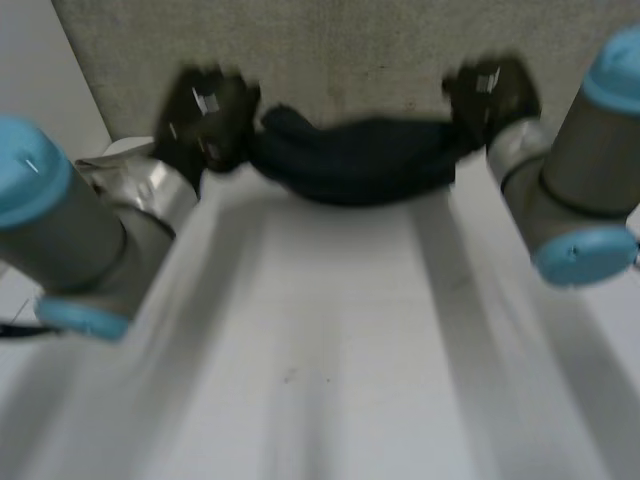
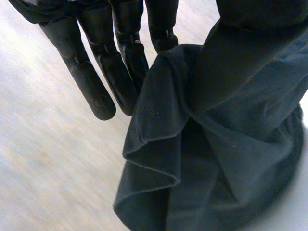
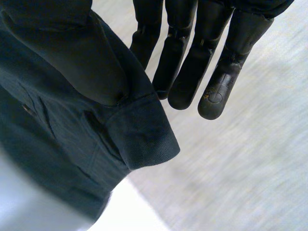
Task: Fold the laundry.
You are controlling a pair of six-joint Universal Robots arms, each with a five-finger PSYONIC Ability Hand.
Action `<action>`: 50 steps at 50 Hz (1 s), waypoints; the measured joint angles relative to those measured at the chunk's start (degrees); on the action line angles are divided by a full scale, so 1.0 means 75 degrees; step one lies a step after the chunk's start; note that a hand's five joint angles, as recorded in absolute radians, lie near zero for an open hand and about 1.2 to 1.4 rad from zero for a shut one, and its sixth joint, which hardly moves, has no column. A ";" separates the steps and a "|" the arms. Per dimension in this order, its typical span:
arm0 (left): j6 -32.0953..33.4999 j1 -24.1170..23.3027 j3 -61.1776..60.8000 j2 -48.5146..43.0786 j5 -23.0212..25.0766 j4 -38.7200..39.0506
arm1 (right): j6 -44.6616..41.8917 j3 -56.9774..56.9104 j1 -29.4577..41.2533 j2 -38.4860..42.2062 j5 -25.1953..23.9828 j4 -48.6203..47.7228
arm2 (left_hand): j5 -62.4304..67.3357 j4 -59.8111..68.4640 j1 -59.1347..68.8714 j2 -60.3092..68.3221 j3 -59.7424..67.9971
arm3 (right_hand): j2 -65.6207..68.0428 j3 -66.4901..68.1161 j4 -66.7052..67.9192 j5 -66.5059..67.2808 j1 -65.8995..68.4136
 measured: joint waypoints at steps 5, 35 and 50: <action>0.0112 -0.0191 -0.0959 -0.0283 -0.0021 -0.0321 | -0.0299 0.1240 -0.0081 0.0078 -0.0083 0.0372 | -0.0001 -0.0009 0.0001 -0.0005 -0.0007 | 0.0000 0.0000 0.0000 0.0000 0.0000; 0.1290 -0.1447 -0.2836 0.1141 -0.1015 -0.5022 | -0.2998 0.4706 -0.0478 -0.2025 -0.0581 0.2686 | -0.3063 -0.3150 -0.3059 -0.3259 -0.3122 | 0.0000 0.0000 0.0000 0.0000 0.0000; 0.0739 -0.0622 -0.3177 0.1122 -0.0948 -0.4156 | -0.2075 0.4980 -0.0548 -0.1948 -0.0600 0.1443 | -0.4981 -0.4986 -0.4541 -0.4896 -0.4846 | 0.0000 0.0000 0.0000 0.0001 0.0000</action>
